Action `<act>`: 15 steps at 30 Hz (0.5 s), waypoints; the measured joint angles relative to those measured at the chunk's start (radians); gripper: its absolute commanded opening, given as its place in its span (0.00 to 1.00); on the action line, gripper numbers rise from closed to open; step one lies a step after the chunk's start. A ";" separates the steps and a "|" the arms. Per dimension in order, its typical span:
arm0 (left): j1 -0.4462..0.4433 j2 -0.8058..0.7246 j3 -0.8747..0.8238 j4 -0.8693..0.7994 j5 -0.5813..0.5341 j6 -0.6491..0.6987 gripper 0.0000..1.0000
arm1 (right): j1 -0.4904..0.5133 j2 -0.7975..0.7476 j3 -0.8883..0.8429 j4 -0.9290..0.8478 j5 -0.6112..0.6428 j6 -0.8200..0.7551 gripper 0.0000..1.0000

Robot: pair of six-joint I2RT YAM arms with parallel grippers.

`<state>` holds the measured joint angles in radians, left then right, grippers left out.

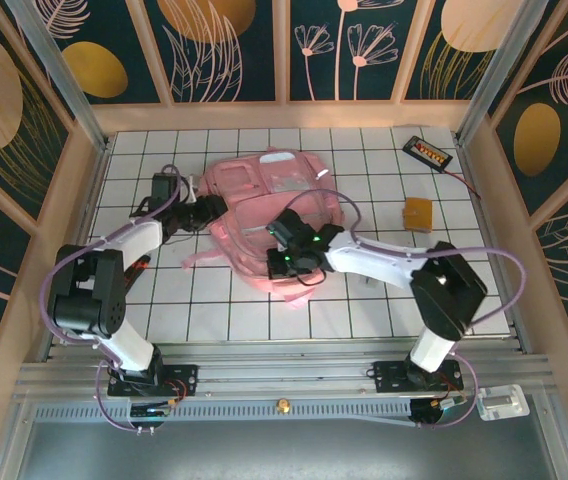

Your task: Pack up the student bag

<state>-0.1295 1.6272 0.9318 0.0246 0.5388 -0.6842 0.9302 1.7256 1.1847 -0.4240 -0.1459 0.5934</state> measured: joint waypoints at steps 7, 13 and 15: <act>0.009 -0.306 -0.181 0.024 -0.011 -0.071 0.60 | -0.003 0.055 0.051 0.002 -0.043 -0.011 0.00; -0.014 -0.574 -0.462 0.144 0.013 -0.261 0.58 | -0.018 0.055 0.051 0.002 -0.074 -0.023 0.00; -0.044 -0.595 -0.517 0.159 0.014 -0.313 0.59 | -0.020 0.055 0.051 0.002 -0.082 -0.029 0.00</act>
<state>-0.1738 1.0321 0.4152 0.1837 0.5526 -0.9970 0.9104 1.7809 1.2354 -0.4217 -0.2283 0.5640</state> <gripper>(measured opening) 0.587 0.048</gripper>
